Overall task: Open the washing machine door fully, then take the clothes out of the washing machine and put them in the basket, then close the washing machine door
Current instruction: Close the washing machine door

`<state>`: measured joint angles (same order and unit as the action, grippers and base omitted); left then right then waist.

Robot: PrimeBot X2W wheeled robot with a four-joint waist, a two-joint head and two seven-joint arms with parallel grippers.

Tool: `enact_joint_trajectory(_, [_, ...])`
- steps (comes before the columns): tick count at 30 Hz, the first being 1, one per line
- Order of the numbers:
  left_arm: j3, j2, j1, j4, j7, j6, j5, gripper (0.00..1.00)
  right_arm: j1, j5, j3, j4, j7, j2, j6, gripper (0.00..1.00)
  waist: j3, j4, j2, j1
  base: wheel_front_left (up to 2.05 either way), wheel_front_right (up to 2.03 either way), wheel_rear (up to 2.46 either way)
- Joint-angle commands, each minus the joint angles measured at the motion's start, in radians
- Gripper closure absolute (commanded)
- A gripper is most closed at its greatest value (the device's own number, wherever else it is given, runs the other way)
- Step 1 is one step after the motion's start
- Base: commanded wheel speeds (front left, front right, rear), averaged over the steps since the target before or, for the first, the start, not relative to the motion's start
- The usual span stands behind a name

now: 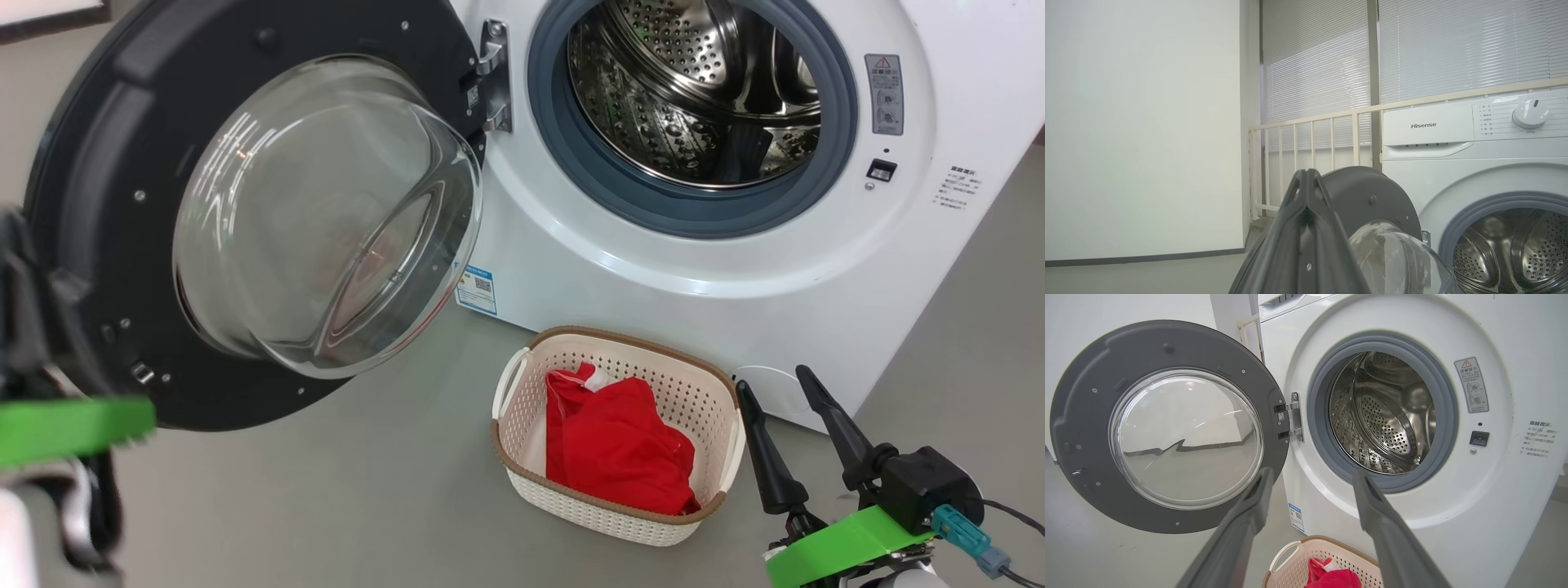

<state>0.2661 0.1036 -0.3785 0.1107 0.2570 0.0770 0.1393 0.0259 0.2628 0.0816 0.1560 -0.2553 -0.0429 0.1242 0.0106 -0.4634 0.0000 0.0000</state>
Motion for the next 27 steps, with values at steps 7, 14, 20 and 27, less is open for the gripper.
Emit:
enact_joint_trajectory(7, [0.102, 0.086, -0.224, 0.129, 0.005, -0.043, 0.026, 1.0, 0.044, -0.002, 0.036, -0.014, -0.006, -0.007, 0.007, 0.0, -0.009, 0.027, 0.0, 0.0, 0.0, 0.0, 0.0])
enact_joint_trajectory(14, [0.191, 0.166, -0.41, 0.453, -0.033, -0.059, 0.126, 1.0, 0.044, -0.013, 0.038, -0.009, -0.006, -0.007, 0.007, 0.0, -0.012, 0.059, 0.0, 0.0, 0.0, 0.0, 0.0])
enact_joint_trajectory(20, [0.309, 0.19, -0.561, 0.719, -0.163, -0.071, 0.293, 1.0, 0.043, -0.027, 0.046, -0.004, -0.006, -0.007, 0.007, 0.0, -0.009, 0.079, 0.0, 0.0, 0.0, 0.0, 0.0])
enact_joint_trajectory(27, [0.382, 0.238, -0.652, 0.931, -0.378, -0.098, 0.408, 1.0, 0.037, -0.033, 0.059, 0.0, -0.006, -0.007, 0.007, 0.0, -0.002, 0.102, 0.0, 0.0, 0.0, 0.0, 0.0])
